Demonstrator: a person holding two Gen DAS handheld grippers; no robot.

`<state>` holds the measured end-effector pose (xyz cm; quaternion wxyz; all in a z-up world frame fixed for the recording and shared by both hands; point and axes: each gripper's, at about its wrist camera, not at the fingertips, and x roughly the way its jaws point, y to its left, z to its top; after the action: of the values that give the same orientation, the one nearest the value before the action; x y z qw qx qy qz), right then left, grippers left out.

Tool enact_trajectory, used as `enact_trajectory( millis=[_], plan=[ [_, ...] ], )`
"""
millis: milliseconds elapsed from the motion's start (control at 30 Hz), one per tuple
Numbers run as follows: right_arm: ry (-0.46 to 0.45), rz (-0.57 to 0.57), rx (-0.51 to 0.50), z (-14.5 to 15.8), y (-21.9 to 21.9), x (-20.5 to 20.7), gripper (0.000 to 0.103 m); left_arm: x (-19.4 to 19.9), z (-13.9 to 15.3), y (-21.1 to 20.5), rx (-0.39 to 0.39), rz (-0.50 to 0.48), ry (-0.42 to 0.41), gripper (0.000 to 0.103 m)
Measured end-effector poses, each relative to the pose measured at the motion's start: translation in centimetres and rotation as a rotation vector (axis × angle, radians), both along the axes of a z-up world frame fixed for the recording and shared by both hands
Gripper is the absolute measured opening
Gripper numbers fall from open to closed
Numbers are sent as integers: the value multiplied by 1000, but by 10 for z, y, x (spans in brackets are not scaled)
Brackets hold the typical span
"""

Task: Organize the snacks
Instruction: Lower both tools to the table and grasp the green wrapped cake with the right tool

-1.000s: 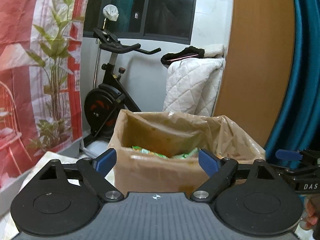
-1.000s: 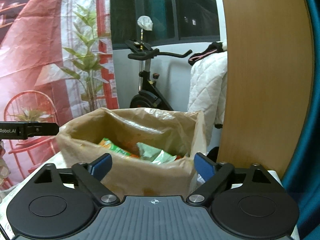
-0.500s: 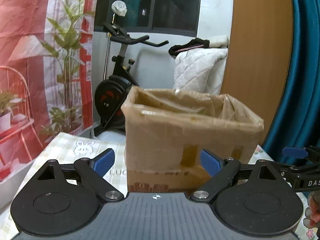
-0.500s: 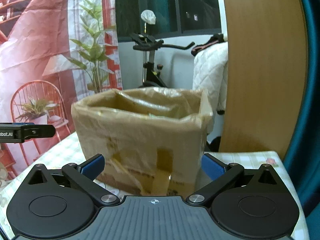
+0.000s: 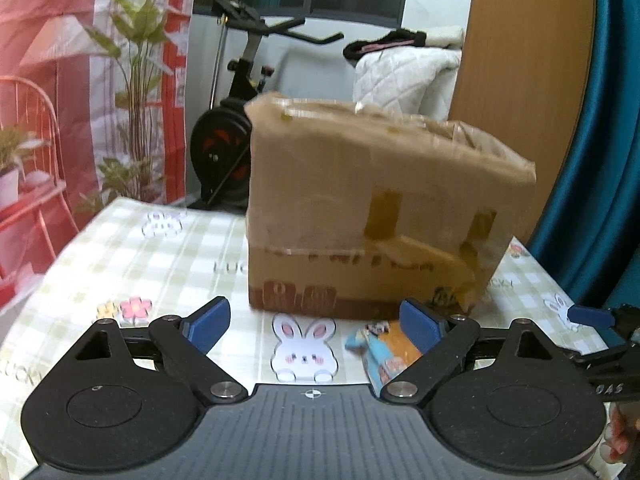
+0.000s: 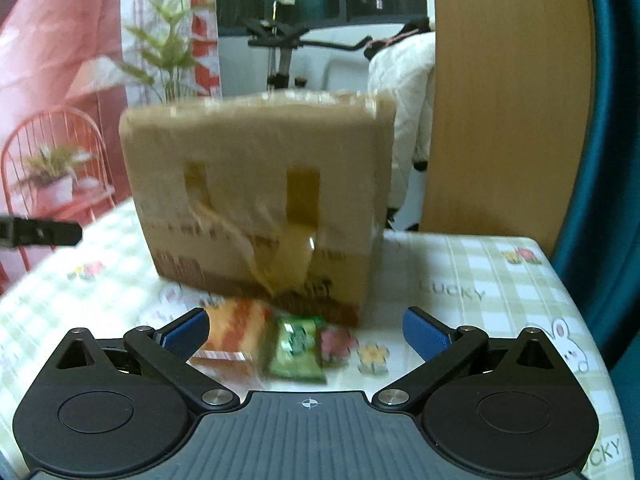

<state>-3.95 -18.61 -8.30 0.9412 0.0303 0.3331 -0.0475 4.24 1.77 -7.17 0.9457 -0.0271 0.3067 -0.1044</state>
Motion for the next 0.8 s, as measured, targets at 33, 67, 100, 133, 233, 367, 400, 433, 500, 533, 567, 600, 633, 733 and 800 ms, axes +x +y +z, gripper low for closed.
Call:
enact_trajectory(
  millis=[33,67,100,133,233,367,400,433,500,533,567,600,633,733,800],
  plan=[
    [11,3,-1,-5,1,-1,102,0,-4,0,-4,-4,12,92],
    [21,4,1,-9,1,-2,102,0,-6,1,-7,-7,22,92],
    [29,5,3,-14,0,-3,102,0,-9,1,-8,-9,31,92],
    [37,5,4,-18,0,-3,101,0,-13,0,-7,-12,39,92],
    [57,7,10,-26,1,-3,99,0,-20,0,-4,-23,57,90],
    [84,15,15,-37,3,-1,99,-1,-30,-5,1,-47,78,89],
    [96,16,16,-40,6,0,99,-1,-33,-6,3,-53,86,88],
    [106,18,17,-44,8,0,99,-1,-37,-7,4,-56,97,88],
    [125,27,19,-51,12,0,99,0,-45,-8,-5,-61,123,84],
    [130,32,17,-54,15,0,99,0,-48,-8,-13,-60,136,84],
    [133,39,13,-56,17,-1,99,1,-51,-8,-20,-61,146,84],
    [134,45,10,-57,19,-1,99,1,-53,-8,-25,-62,153,83],
    [136,50,7,-58,20,-1,98,1,-54,-8,-25,-62,157,83],
    [131,50,0,-59,17,-1,96,3,-58,-10,-25,-66,161,83],
    [122,43,-9,-58,14,0,95,4,-60,-12,-31,-70,165,83]
  ],
)
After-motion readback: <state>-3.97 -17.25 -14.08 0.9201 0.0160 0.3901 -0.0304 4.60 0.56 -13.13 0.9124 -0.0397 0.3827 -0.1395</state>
